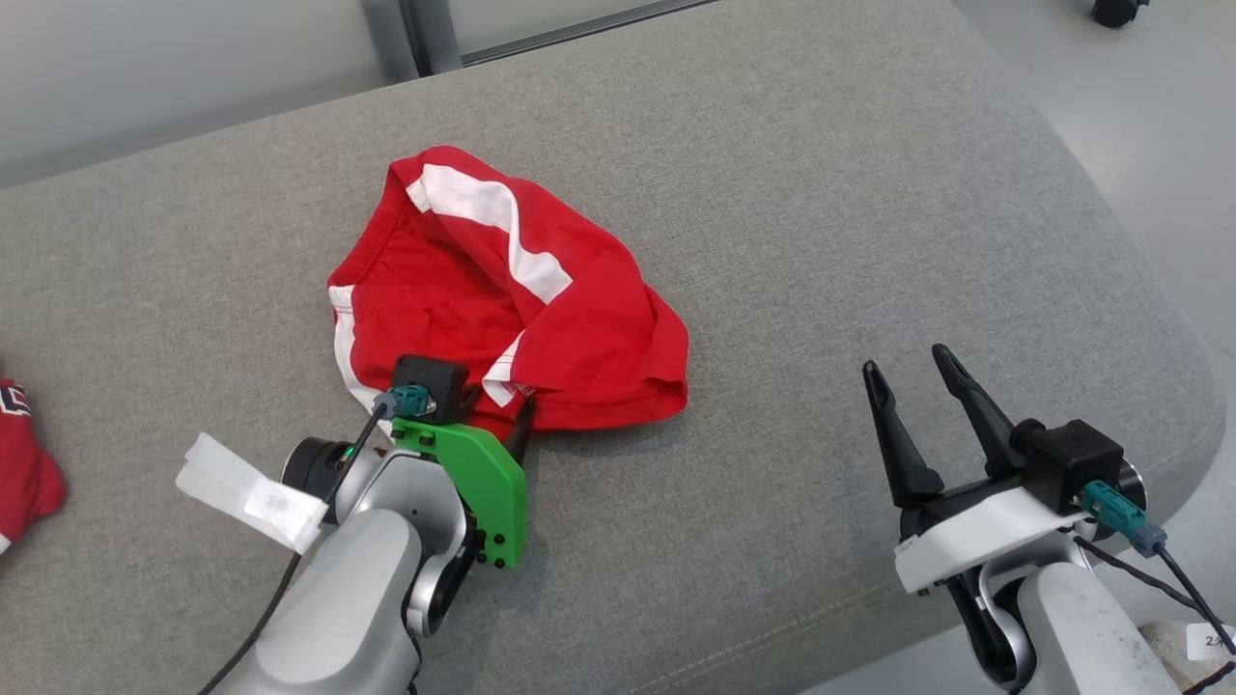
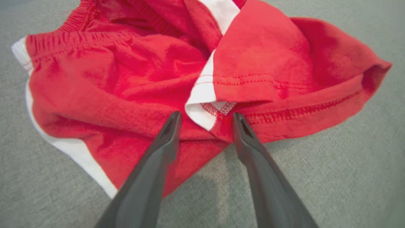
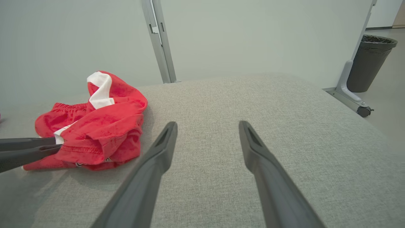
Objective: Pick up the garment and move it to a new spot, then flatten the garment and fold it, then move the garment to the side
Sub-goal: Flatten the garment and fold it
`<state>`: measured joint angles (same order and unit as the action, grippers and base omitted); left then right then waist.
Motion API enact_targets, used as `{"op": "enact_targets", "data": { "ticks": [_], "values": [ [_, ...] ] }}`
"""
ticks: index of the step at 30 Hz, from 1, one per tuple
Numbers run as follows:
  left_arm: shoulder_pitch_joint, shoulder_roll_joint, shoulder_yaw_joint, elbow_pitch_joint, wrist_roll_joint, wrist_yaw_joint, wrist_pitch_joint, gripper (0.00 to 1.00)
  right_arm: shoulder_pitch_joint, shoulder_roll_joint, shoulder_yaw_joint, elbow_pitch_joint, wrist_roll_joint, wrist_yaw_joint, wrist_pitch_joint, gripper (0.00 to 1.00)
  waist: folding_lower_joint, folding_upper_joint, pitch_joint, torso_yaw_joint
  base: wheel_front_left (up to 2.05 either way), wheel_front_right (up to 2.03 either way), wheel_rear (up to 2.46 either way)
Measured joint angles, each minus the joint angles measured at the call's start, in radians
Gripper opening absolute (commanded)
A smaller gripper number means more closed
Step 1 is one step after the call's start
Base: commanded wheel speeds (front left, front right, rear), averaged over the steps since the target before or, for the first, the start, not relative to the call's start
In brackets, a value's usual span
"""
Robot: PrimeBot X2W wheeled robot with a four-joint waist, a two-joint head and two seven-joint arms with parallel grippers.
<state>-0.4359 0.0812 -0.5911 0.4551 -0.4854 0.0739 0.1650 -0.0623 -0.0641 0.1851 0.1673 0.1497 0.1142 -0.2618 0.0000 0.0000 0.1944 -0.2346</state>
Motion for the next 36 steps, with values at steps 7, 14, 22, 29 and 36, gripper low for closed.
{"op": "enact_targets", "data": {
  "ticks": [7, 14, 22, 29, 36],
  "values": [
    [-0.026, -0.005, -0.008, 0.022, 0.000, -0.006, -0.016, 0.00, 0.000, 0.000, -0.009, -0.001, 0.000, 0.000, 0.000, 1.00, 0.0000, 0.0000, 0.006, 0.000, 0.00, 0.00, 0.00],
    [-0.036, -0.017, -0.044, 0.014, -0.005, -0.054, -0.018, 0.00, 0.001, 0.000, -0.029, -0.002, 0.000, 0.000, 0.000, 1.00, 0.0000, 0.0000, 0.003, 0.015, 0.00, 0.00, 0.00],
    [-0.038, -0.024, -0.060, -0.128, -0.019, -0.097, -0.043, 0.00, 0.016, -0.001, -0.052, -0.004, 0.000, 0.000, 0.000, 1.00, 0.0000, 0.0000, -0.009, 0.052, 0.00, 0.00, 0.00],
    [-0.092, -0.027, -0.051, -0.332, -0.040, -0.119, -0.069, 0.00, 0.035, 0.000, -0.053, -0.001, 0.000, 0.000, 0.000, 1.00, 0.0000, 0.0000, -0.029, 0.104, 0.00, 0.00, 0.00],
    [-0.068, -0.029, -0.058, -0.466, -0.094, -0.125, -0.045, 0.00, 0.035, 0.002, -0.024, 0.007, 0.000, 0.000, 0.000, 1.00, 0.0000, 0.0000, -0.070, 0.143, 0.00, 0.00, 0.00]
  ]
}}
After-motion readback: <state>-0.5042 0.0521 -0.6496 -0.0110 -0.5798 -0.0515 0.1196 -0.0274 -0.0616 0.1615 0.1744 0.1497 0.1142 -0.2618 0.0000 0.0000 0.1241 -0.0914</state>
